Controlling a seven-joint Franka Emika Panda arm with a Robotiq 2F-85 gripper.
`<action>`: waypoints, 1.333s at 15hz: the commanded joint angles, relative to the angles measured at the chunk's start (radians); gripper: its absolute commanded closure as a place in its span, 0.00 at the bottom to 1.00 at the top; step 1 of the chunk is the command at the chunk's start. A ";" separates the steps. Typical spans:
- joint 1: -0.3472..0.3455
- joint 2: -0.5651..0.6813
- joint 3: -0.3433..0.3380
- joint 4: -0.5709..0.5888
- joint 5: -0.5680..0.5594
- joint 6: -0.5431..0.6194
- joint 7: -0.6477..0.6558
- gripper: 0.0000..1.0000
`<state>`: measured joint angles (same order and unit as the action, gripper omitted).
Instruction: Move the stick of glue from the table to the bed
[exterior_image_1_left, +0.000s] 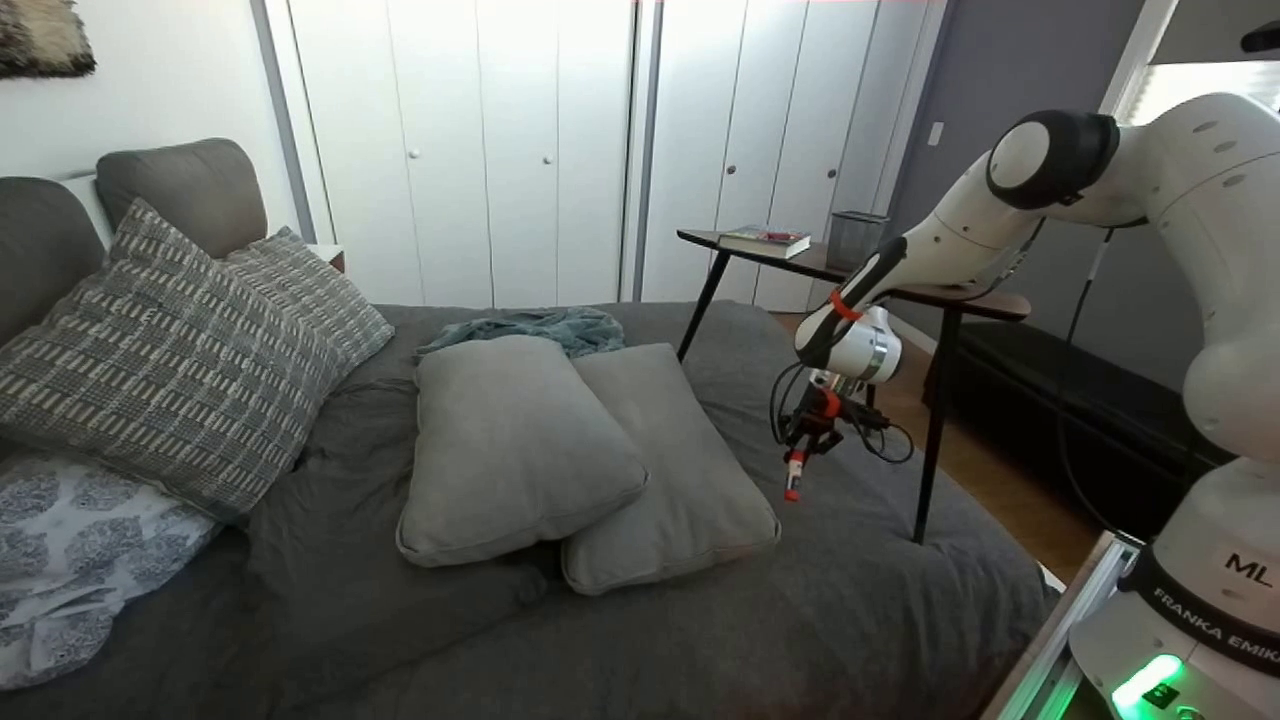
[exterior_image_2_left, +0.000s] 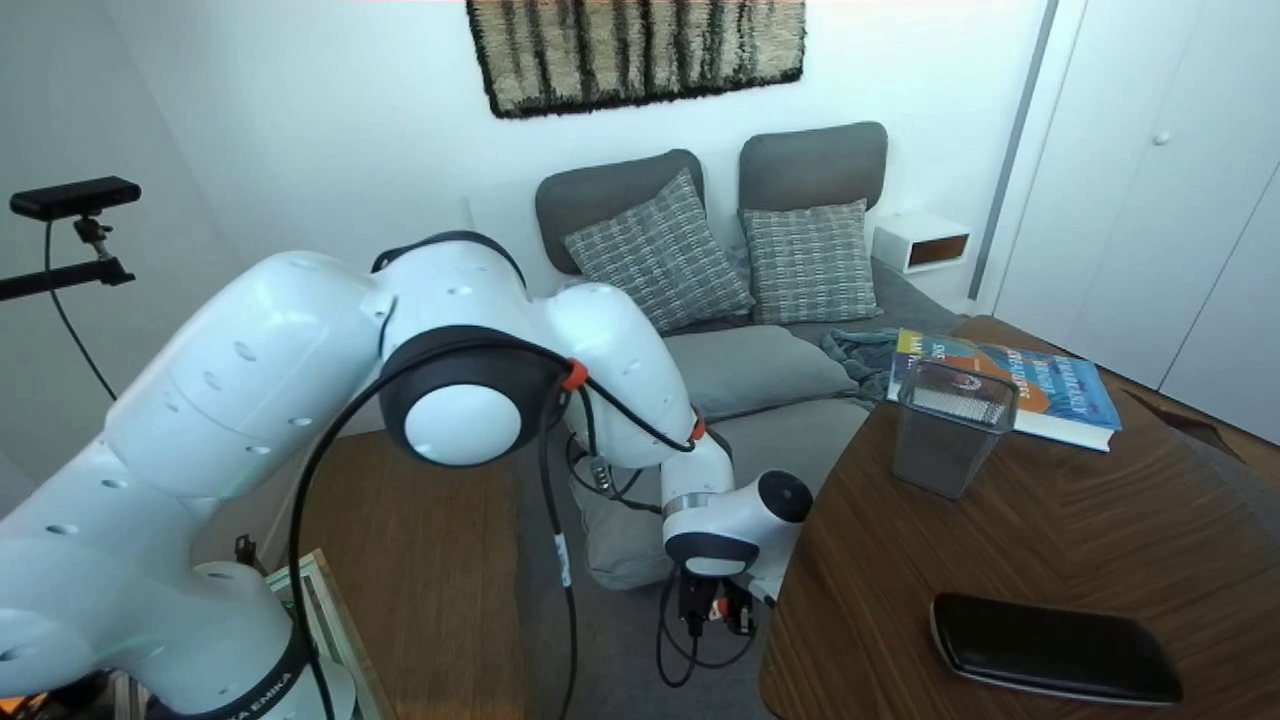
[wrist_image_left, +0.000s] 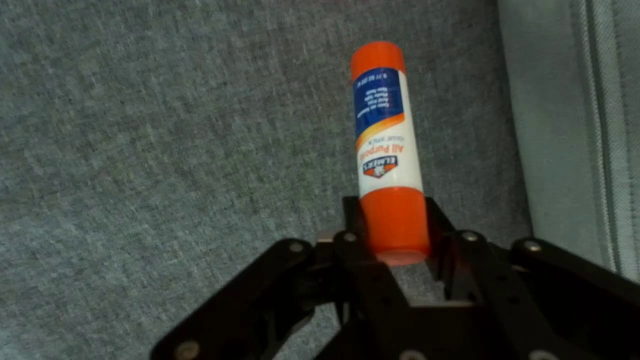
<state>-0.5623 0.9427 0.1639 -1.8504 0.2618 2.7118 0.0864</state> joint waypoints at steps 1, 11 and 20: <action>0.110 0.053 -0.070 0.095 0.029 -0.026 0.000 0.92; 0.240 0.181 -0.158 0.243 0.017 -0.123 0.028 0.73; 0.320 0.010 -0.185 0.092 -0.004 -0.023 0.050 0.01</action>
<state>-0.3146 1.0821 0.0160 -1.6205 0.2636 2.6523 0.1068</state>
